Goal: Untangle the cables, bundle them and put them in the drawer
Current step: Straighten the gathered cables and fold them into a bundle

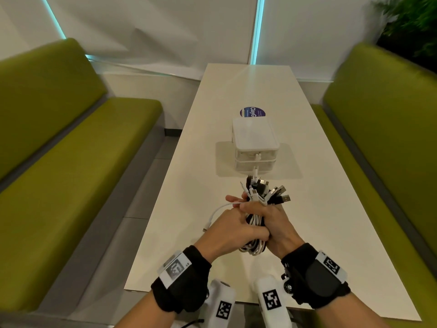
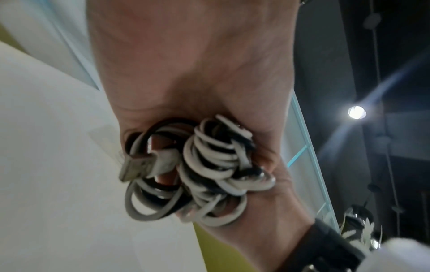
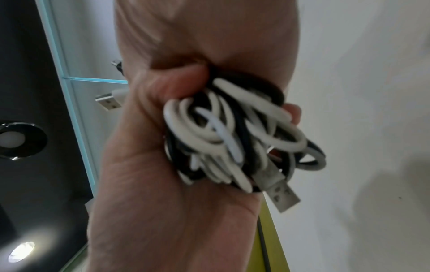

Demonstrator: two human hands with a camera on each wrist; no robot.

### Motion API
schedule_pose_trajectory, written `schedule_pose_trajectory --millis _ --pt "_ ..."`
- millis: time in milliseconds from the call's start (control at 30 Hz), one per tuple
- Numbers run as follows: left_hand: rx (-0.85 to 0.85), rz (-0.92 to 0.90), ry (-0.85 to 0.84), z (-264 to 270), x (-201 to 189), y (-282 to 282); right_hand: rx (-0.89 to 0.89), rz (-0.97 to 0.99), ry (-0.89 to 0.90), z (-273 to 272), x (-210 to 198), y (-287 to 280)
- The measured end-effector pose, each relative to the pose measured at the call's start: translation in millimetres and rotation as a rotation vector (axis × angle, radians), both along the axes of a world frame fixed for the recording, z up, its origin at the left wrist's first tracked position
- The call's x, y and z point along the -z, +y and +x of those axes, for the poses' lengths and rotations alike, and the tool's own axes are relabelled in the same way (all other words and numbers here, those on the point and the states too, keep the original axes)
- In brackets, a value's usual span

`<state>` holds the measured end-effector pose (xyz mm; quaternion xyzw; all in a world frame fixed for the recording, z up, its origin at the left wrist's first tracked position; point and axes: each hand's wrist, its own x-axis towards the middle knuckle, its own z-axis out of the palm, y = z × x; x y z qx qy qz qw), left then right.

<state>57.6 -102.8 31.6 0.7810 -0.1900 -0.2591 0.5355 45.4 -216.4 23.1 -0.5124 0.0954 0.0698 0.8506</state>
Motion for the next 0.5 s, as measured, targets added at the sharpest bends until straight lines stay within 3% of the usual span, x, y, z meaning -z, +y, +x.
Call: schedule_pose_trajectory --millis 200,300,367,433,500 --pt "-0.092 -0.072 0.019 -8 12 29 0.189 0.038 -0.042 4 -5 -8" --pt "-0.253 -0.094 0.032 -4 16 66 0.225 0.003 -0.043 5 -5 -18" --pt "-0.418 -0.216 0.058 6 14 81 0.214 -0.012 -0.027 3 -4 -18" --pt "-0.479 -0.261 -0.021 13 4 80 0.202 -0.006 -0.007 2 -2 -12" --pt "-0.386 -0.128 -0.22 16 -5 67 0.19 0.003 -0.002 2 -1 -6"
